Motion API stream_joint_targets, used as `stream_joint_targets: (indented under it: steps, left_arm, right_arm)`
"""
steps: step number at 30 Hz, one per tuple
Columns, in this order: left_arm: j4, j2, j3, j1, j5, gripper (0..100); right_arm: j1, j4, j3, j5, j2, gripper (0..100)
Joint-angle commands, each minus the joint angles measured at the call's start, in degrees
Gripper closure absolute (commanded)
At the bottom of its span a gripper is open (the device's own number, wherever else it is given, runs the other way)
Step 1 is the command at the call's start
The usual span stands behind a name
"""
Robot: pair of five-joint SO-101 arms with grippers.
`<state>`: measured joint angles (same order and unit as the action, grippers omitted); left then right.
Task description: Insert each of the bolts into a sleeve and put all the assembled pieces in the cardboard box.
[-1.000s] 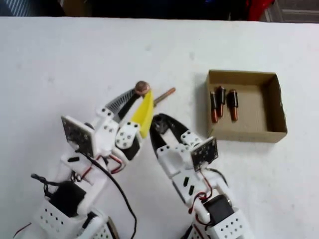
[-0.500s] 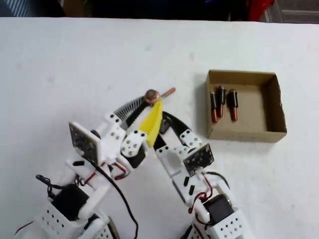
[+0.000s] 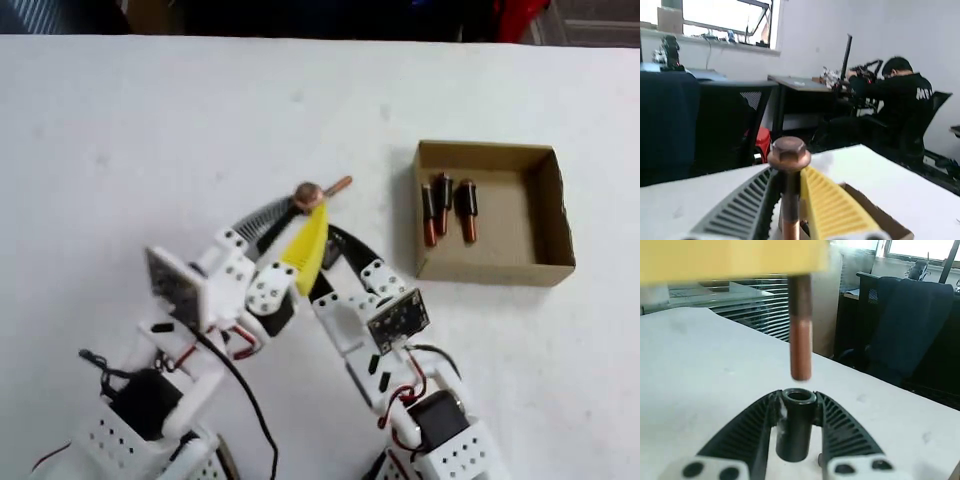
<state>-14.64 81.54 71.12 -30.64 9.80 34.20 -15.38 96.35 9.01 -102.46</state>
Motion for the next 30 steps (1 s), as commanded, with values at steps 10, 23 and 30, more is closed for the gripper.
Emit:
stream_joint_targets:
  steps: [10, 23, 30]
  left_arm:
    - [3.4, 0.7, -0.7, 2.4, 0.6, 98]
    - [3.6, 0.8, 1.1, 2.6, 0.6, 98]
    - [3.9, 0.8, 2.1, 2.4, 0.6, 98]
  right_arm:
    - [0.4, 1.5, 0.2, 0.8, -0.7, 98.1]
    - [0.6, 1.6, 0.1, 5.1, -0.7, 98.1]
    - [0.6, 1.6, 0.1, 5.5, -0.7, 98.1]
